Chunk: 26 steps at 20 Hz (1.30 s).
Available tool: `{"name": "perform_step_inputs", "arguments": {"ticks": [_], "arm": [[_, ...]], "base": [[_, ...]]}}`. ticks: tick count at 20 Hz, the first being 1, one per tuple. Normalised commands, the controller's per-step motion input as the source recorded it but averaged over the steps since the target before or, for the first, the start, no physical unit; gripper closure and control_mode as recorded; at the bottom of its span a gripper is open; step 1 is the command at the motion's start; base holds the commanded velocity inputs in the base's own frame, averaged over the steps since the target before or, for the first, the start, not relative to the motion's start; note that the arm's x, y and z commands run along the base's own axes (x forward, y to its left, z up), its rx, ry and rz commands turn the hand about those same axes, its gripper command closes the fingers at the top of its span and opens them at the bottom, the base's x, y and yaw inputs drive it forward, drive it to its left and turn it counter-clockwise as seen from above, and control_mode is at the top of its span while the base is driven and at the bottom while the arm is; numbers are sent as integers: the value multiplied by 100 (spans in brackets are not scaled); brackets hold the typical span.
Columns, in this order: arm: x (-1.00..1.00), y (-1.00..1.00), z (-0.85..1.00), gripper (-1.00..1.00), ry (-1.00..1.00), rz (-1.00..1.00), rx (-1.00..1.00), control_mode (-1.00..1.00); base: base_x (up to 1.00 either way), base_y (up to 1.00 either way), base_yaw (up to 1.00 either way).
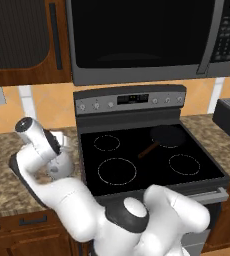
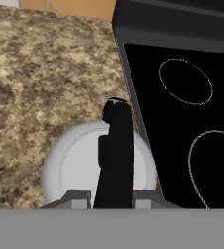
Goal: Pick the kettle from the counter and place it on a stove burner. Then turn the burner on.
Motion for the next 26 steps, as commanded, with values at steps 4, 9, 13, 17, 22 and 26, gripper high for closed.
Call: {"name": "perform_step_inputs", "arguments": {"ticks": [4, 9, 13, 17, 22, 26], "arm": [[-4, -100, 0, 100, -17, -22, 0, -100], [7, -100, 0, 100, -5, -26, 8, -100], [32, -100, 0, 100, 0, -26, 11, -100], [31, -99, 0, 100, 0, -18, 9, -100], [-17, -84, 2, 100, -25, 0, 0, -100], [-12, -11, 1, 100, -9, 0, -7, -100]], "base": [[0, 0, 0], [0, 0, 0], [0, 0, 0], [0, 0, 0], [0, 0, 0], [0, 0, 0]]}}
